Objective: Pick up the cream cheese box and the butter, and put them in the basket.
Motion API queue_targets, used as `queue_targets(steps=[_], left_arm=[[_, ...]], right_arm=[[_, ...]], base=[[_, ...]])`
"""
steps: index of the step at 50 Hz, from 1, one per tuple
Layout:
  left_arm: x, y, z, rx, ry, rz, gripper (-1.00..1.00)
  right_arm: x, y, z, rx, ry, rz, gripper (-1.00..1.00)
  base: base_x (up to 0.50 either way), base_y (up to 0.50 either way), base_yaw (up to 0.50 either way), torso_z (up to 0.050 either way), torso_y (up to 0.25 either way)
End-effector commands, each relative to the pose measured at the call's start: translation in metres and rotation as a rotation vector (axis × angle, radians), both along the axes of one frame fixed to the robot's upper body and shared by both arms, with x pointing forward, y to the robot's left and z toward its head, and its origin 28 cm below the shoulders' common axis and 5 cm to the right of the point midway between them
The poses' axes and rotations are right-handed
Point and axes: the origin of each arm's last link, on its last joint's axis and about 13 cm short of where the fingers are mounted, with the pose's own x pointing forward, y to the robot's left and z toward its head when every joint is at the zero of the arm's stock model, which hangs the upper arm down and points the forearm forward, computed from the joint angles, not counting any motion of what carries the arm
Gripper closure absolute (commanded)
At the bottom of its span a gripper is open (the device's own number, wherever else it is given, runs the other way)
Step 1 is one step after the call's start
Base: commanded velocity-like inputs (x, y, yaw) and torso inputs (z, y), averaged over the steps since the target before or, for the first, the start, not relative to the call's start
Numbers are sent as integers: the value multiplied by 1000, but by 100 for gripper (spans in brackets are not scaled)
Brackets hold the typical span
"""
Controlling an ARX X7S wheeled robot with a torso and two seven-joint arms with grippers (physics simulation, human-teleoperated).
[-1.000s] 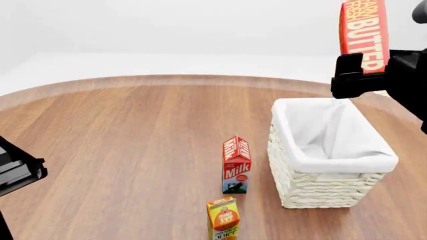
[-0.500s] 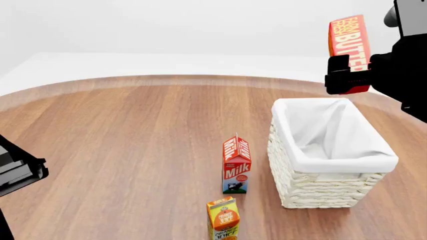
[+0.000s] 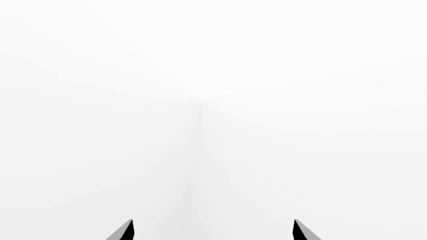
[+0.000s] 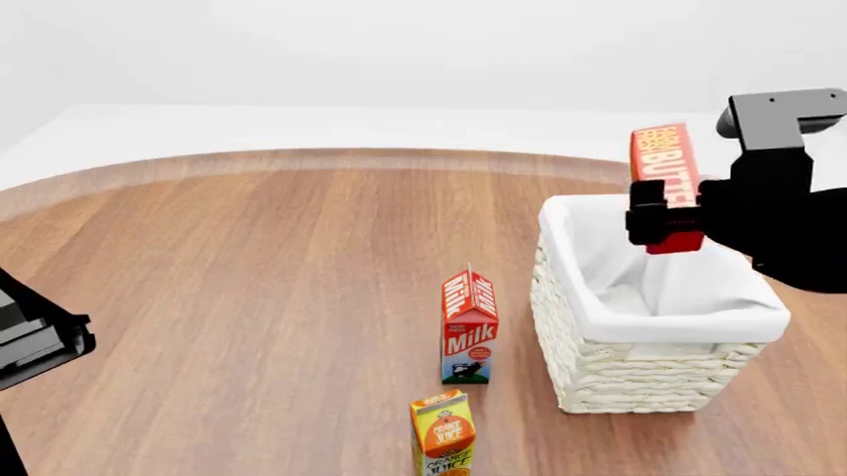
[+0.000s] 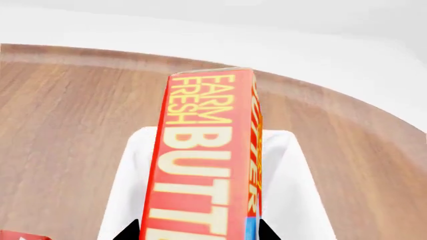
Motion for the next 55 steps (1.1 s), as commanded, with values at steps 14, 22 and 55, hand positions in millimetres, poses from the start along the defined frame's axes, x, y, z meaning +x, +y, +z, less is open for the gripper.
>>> queue_targets(steps=[14,22,55], left_arm=[[-1,2,0,10,-9,4,-100],[-1,2,0,9,-8,3,-100],[-1,1,-1,11,-5,0,-100]], right_arm=[[2,-12,-16,21,-10,-28,100],[0,-14,-24,23,5,-38,100],[3,-16,-28,-6,20,-48,-100]], base=[[0,0,0,0,2],[0,0,0,1,1],[0,0,0,0,1]])
